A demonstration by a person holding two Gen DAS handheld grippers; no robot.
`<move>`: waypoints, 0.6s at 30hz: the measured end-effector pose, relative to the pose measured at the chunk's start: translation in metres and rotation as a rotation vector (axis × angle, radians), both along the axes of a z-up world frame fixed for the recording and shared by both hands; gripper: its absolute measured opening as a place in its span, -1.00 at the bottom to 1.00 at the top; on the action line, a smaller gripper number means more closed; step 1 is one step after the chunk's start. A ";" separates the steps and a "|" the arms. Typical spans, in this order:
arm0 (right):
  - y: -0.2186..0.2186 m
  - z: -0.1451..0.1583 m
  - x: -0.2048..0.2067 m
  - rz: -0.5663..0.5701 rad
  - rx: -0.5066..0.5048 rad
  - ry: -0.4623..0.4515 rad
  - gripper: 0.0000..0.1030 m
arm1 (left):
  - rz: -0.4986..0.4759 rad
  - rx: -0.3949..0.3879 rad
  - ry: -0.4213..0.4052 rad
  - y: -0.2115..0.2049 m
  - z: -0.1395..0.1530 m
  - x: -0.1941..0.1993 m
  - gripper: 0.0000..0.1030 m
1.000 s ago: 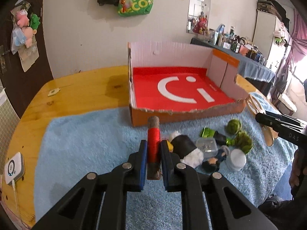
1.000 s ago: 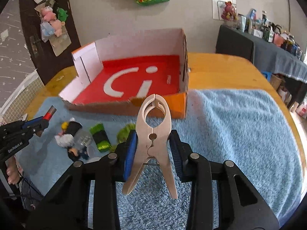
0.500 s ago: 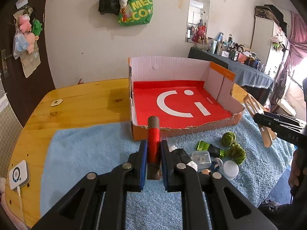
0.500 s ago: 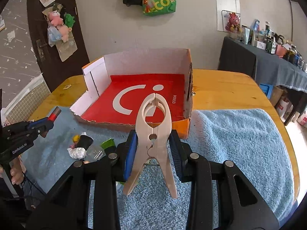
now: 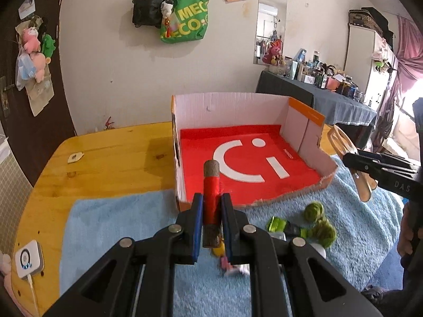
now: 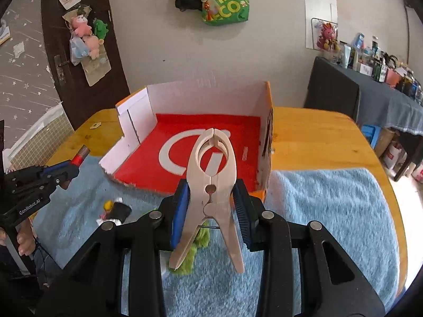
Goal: Organize objects
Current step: 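Carry the red cylinder and beige clamp with both tools into the red box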
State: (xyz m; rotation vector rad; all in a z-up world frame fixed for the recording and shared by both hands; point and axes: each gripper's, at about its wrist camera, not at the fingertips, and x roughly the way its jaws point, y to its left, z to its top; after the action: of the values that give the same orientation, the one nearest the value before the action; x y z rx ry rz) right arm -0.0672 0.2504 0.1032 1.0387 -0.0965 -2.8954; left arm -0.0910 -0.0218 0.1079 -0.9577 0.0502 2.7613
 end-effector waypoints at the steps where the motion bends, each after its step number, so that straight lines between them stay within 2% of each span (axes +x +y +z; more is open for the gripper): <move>1: 0.001 0.001 -0.003 0.002 0.000 0.000 -0.37 | 0.001 -0.001 -0.002 0.001 0.000 -0.004 -0.73; 6: 0.005 0.004 -0.035 0.015 -0.004 -0.028 -0.37 | 0.004 -0.021 -0.023 0.009 -0.001 -0.032 -0.73; 11: 0.011 -0.005 -0.071 0.030 -0.017 -0.099 -0.37 | -0.009 -0.044 -0.057 0.016 -0.008 -0.062 -0.73; 18: 0.017 -0.023 -0.107 0.034 -0.002 -0.192 -0.37 | -0.006 -0.094 -0.144 0.025 -0.034 -0.100 -0.73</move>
State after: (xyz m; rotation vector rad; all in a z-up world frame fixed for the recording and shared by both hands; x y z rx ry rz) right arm -0.1740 0.2675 0.0806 1.3014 -0.0903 -2.7577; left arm -0.1913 0.0036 0.0736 -1.1752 0.1609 2.6974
